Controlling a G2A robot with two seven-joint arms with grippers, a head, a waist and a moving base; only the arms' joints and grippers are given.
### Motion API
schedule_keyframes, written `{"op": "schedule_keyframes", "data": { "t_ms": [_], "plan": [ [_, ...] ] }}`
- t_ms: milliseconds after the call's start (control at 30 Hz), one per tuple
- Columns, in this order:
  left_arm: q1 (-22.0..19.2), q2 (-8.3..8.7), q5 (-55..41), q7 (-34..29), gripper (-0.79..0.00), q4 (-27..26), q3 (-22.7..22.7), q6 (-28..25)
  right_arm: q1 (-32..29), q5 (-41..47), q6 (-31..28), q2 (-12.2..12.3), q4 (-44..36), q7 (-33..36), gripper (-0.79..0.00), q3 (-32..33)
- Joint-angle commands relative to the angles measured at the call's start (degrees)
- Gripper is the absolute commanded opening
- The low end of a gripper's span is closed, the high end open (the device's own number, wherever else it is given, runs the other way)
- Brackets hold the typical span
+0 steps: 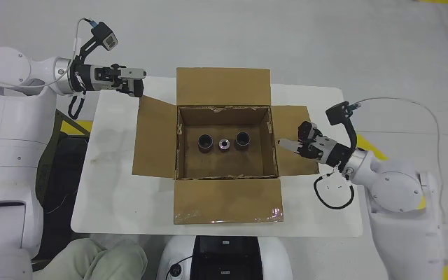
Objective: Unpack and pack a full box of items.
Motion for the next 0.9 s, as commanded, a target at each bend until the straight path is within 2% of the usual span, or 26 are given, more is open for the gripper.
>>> {"op": "schedule_keyframes", "data": {
  "t_ms": [0,300,867],
  "plan": [
    [0.0,0.0,0.0,0.0,0.0,0.0,0.0,0.0,-0.5,1.0,0.1,0.2,1.2,-0.1,0.0,2.0],
    [0.0,0.0,0.0,0.0,0.0,0.0,0.0,0.0,-2.1,3.8,0.9,1.1,7.0,-1.3,0.0,6.8],
    [0.0,0.0,0.0,0.0,0.0,0.0,0.0,0.0,-1.0,6.2,0.9,2.0,15.1,-1.7,0.0,4.6]
  ]
}}
